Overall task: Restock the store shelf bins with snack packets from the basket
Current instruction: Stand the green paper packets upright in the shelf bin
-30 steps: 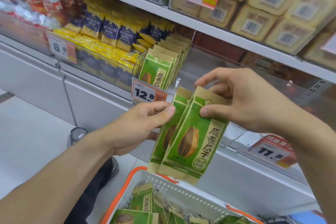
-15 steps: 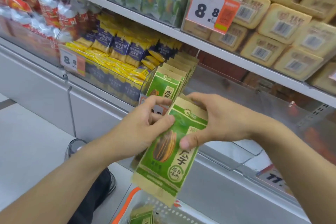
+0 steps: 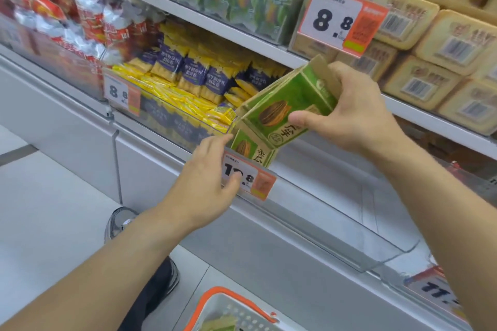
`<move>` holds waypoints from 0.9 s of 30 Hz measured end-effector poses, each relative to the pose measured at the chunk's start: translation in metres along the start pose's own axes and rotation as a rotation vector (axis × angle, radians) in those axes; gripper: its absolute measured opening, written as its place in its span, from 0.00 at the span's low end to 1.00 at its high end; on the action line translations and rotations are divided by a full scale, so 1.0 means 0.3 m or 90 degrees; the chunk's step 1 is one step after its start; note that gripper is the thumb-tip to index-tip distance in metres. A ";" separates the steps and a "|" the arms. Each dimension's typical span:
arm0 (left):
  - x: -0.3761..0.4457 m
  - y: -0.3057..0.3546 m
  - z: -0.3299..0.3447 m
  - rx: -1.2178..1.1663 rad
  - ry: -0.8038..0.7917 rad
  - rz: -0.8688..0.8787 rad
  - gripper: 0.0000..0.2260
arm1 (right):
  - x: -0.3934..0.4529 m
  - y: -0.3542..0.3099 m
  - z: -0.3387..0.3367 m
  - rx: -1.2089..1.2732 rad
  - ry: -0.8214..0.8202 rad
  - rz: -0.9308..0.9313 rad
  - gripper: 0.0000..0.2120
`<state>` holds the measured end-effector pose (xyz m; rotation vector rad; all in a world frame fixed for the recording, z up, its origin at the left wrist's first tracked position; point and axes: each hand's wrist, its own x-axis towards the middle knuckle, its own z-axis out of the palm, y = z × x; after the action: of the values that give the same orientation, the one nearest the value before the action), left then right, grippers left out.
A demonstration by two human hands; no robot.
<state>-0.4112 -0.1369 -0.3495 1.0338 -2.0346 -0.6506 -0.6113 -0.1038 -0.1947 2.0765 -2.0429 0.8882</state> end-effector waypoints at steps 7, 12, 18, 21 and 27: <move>0.006 0.001 0.013 -0.052 0.032 -0.025 0.30 | 0.048 -0.020 0.045 -0.150 -0.178 -0.044 0.31; 0.000 0.000 0.024 -0.010 0.000 -0.019 0.33 | 0.081 -0.020 0.022 -0.165 -0.209 -0.022 0.27; 0.001 0.005 0.028 -0.022 0.005 -0.023 0.33 | 0.047 -0.005 0.182 -0.137 -0.219 -0.011 0.30; -0.002 0.006 0.029 -0.020 0.008 -0.024 0.33 | 0.017 -0.007 0.255 -0.170 -0.293 -0.042 0.29; -0.004 0.005 0.029 -0.033 0.006 -0.029 0.32 | 0.045 -0.019 0.234 -0.204 -0.210 -0.071 0.14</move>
<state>-0.4183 -0.1342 -0.3541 1.0536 -1.9810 -0.7182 -0.5836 -0.1471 -0.2446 2.2344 -2.0194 0.1904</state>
